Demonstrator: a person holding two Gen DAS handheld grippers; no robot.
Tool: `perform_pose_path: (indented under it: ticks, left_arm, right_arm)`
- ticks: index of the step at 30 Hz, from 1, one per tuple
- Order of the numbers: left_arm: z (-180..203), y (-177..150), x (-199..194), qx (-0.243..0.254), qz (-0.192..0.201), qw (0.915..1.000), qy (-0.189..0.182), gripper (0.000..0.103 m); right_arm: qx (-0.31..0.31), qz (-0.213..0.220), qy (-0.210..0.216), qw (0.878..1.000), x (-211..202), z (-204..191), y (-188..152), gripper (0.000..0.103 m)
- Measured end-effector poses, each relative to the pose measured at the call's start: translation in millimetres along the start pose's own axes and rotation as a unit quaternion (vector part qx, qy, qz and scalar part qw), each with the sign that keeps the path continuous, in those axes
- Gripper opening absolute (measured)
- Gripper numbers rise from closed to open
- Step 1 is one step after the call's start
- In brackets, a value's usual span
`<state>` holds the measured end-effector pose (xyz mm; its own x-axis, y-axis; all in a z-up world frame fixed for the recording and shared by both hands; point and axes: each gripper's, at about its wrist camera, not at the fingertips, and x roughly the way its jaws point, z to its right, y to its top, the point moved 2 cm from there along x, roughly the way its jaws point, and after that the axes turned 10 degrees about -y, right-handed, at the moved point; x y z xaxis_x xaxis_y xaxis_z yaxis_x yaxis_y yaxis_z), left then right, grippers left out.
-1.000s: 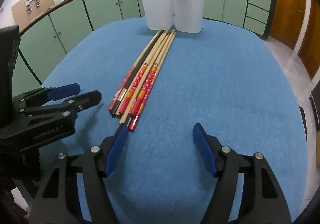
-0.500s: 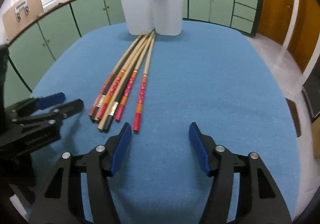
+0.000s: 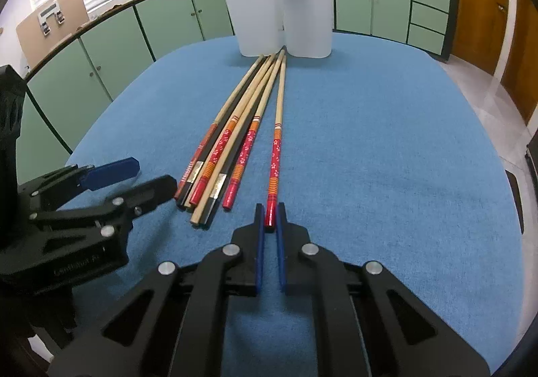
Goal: Organize utensils
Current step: 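Reach the right gripper to the chopsticks and grasp one red-patterned chopstick, then lift the red chopstick with the right gripper and lower it into the holder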
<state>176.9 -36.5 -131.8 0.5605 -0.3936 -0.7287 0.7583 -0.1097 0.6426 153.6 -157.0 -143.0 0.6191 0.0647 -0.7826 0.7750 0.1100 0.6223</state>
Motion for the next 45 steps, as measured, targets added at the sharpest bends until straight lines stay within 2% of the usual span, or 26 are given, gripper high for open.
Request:
perform_pose_path:
  ticks: [4, 9, 13, 16, 19, 23, 25, 28, 39, 41, 43, 45]
  left_arm:
    - [1, 1, 5, 0.002, -0.008, 0.9999, 0.011, 0.060]
    - [-11, -1, 2, -0.004, -0.010, 0.9985, 0.054, 0.060]
    - [-16, -2, -4, -0.012, -0.001, 0.9988, 0.047, 0.060]
    - [-11, -2, -7, -0.012, 0.008, 0.9996, 0.026, 0.060]
    - [-3, -3, -4, -0.002, 0.000, 0.9999, 0.010, 0.060]
    - [2, -4, 2, 0.009, -0.011, 0.9997, 0.018, 0.061]
    - [-3, -4, 3, 0.009, -0.017, 0.9987, 0.047, 0.061]
    - [-13, -4, -3, -0.008, -0.010, 0.9980, 0.062, 0.061]
    - [-11, 0, 3, -0.004, -0.012, 0.9984, 0.055, 0.060]
    - [-9, 0, 3, -0.002, -0.010, 0.9986, 0.052, 0.048]
    - [-6, 1, 3, 0.003, -0.009, 0.9990, 0.044, 0.020]
    - [-3, 1, 5, 0.006, -0.010, 0.9995, 0.030, 0.006]
  right_arm:
    - [0.004, 0.000, -0.004, 1.000, -1, 3, -1, 0.005]
    - [0.003, 0.002, -0.016, 1.000, -2, 6, -2, 0.005]
    - [0.007, 0.001, -0.015, 1.000, -2, 9, -2, 0.006]
    - [0.012, 0.000, -0.011, 1.000, -1, 12, -2, 0.006]
    - [0.013, -0.001, -0.010, 1.000, -1, 12, -2, 0.006]
    - [0.014, -0.001, -0.009, 1.000, -1, 14, -2, 0.006]
    - [0.014, -0.001, -0.008, 1.000, -1, 14, -2, 0.006]
    - [0.016, 0.000, -0.007, 1.000, -1, 14, -2, 0.006]
    - [0.020, -0.001, -0.003, 1.000, -1, 14, -3, 0.006]
    - [0.021, -0.001, -0.001, 1.000, -1, 14, -3, 0.006]
    - [0.023, -0.001, 0.004, 1.000, -1, 16, -4, 0.006]
    - [0.027, -0.001, 0.008, 1.000, -2, 18, -4, 0.005]
